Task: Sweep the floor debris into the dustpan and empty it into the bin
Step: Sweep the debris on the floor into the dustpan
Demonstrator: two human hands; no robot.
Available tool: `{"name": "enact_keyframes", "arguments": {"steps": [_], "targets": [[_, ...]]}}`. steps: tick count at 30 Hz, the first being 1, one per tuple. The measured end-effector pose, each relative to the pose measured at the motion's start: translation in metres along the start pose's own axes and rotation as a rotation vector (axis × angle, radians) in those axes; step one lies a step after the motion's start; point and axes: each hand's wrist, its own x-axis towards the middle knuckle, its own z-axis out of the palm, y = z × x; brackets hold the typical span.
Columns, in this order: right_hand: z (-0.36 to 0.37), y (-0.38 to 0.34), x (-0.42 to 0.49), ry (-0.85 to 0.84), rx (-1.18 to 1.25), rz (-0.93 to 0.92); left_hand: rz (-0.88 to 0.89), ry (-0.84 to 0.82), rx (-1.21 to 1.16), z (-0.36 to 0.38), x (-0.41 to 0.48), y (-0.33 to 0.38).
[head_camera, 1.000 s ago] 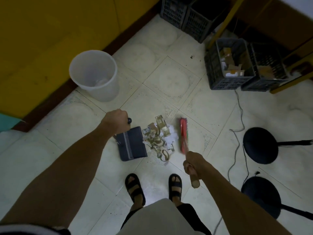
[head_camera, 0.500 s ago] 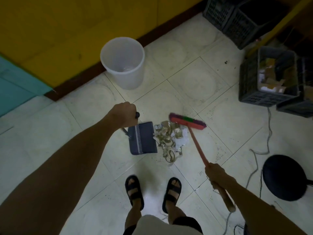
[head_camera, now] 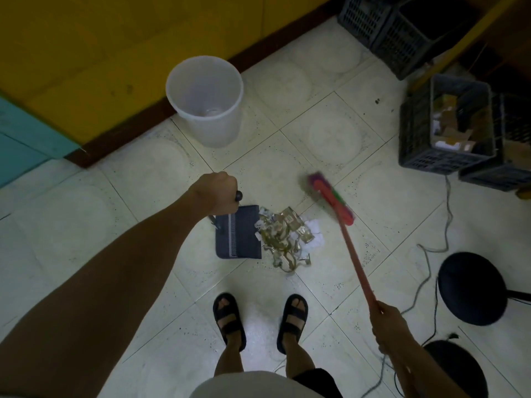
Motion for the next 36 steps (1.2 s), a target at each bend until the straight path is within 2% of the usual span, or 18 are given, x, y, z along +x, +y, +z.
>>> {"name": "enact_keyframes", "arguments": {"steps": [4, 8, 14, 17, 20, 26, 31, 36], "targets": [[0.007, -0.035, 0.006, 0.032, 0.234, 0.128, 0.011, 0.009, -0.012, 0.003, -0.001, 0.004], [0.019, -0.058, 0.009, -0.119, 0.434, 0.211, -0.002, 0.032, -0.024, 0.002, 0.0, -0.001], [0.083, -0.06, -0.03, -0.213, 0.444, 0.213, 0.022, 0.056, 0.014, 0.002, 0.003, 0.012], [0.101, -0.062, -0.052, -0.283, 0.534, 0.235, 0.03, 0.07, 0.019, 0.001, 0.007, 0.015], [0.124, -0.059, -0.054, -0.28, 0.537, 0.237, 0.027, 0.074, 0.025, 0.0, 0.009, 0.016], [0.136, -0.065, -0.072, -0.391, 0.544, 0.334, 0.004, 0.063, 0.02, 0.002, 0.01, 0.022], [0.117, -0.061, -0.089, -0.5, 0.539, 0.376, -0.017, 0.031, 0.007, 0.002, 0.009, 0.026], [0.05, -0.061, -0.112, -0.446, 0.412, 0.198, -0.059, 0.022, 0.017, 0.002, 0.001, 0.015]]}}
